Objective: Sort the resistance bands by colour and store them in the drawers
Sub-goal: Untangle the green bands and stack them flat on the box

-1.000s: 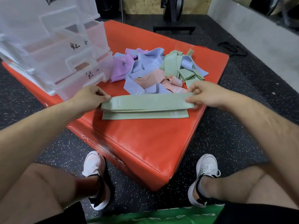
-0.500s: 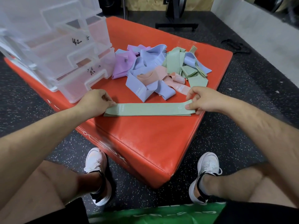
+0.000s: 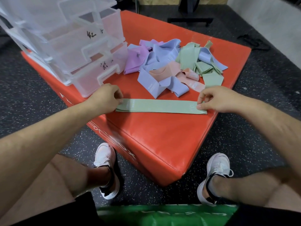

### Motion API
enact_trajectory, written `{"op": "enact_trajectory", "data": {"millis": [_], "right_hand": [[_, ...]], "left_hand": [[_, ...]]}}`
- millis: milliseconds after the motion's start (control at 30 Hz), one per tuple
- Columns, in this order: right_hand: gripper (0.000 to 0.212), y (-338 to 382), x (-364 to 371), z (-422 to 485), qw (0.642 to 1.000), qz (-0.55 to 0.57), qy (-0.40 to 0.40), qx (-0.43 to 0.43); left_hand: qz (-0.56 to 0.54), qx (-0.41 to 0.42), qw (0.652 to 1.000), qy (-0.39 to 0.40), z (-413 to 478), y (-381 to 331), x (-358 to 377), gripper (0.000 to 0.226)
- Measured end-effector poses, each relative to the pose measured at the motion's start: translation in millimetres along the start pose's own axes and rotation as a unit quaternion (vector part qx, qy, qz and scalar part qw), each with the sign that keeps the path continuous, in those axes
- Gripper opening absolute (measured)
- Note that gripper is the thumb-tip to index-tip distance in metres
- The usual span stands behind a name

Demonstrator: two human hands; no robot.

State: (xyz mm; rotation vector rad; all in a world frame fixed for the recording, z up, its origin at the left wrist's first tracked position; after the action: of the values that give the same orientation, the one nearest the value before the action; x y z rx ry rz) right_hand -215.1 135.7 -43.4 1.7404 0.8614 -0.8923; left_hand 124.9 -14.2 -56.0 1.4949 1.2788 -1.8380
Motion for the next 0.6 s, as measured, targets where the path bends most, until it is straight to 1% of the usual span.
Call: {"op": "enact_trajectory", "data": {"millis": [67, 133, 200, 267, 333, 400, 467, 533, 600], "right_hand": [[0.012, -1.3, 2.0, -0.6, 1.0, -0.009, -0.003, -0.002], [0.012, -0.5, 1.3, -1.4, 1.0, -0.025, -0.006, -0.011], [0.012, 3.6, -1.8, -2.7, 0.998, -0.053, -0.001, -0.02], [0.013, 9.6, -7.3, -3.7, 0.997, -0.078, -0.006, -0.03], [0.014, 14.6, -15.6, -3.2, 0.996, -0.084, -0.015, -0.036], [0.012, 15.9, -25.5, -0.9, 0.996, -0.082, -0.016, -0.028], [0.01, 13.4, -35.8, 3.1, 0.995, -0.096, -0.014, -0.012], [0.01, 8.9, -45.1, 6.3, 0.992, -0.126, -0.009, 0.006], [0.01, 4.2, -54.1, 9.5, 0.989, -0.145, -0.013, 0.018]], "left_hand": [[0.006, 0.0, 1.0, 0.017, -1.5, 0.3, 1.2, 0.013], [0.02, 0.006, 1.0, 0.017, -4.8, -2.1, 2.9, 0.008], [0.056, 0.017, 0.998, 0.003, -6.5, -7.6, 1.5, 0.007], [0.102, 0.035, 0.994, -0.03, -5.9, -18.4, -5.2, 0.01], [0.099, 0.074, 0.99, -0.067, -2.7, -37.2, -12.4, 0.011], [0.08, 0.128, 0.985, -0.083, 1.9, -60.9, -13.7, 0.01], [0.066, 0.175, 0.98, -0.067, 8.6, -82.2, -7.4, 0.012], [0.05, 0.204, 0.977, -0.04, 16.5, -100.1, 1.6, 0.01], [0.048, 0.23, 0.971, -0.032, 25.0, -119.4, 8.3, 0.01]]}}
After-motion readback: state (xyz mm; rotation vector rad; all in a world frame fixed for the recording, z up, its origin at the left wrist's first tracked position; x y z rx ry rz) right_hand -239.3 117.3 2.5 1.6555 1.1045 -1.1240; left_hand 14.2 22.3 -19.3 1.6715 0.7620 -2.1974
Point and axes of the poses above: each hand's wrist, its own z-axis towards the middle knuckle, its own x-axis out of the palm, y = z × x, the point moved 5 cm from there along z, towards the middle knuckle, and after that the axes turned 1 degree about y, right-handed, at the moved point
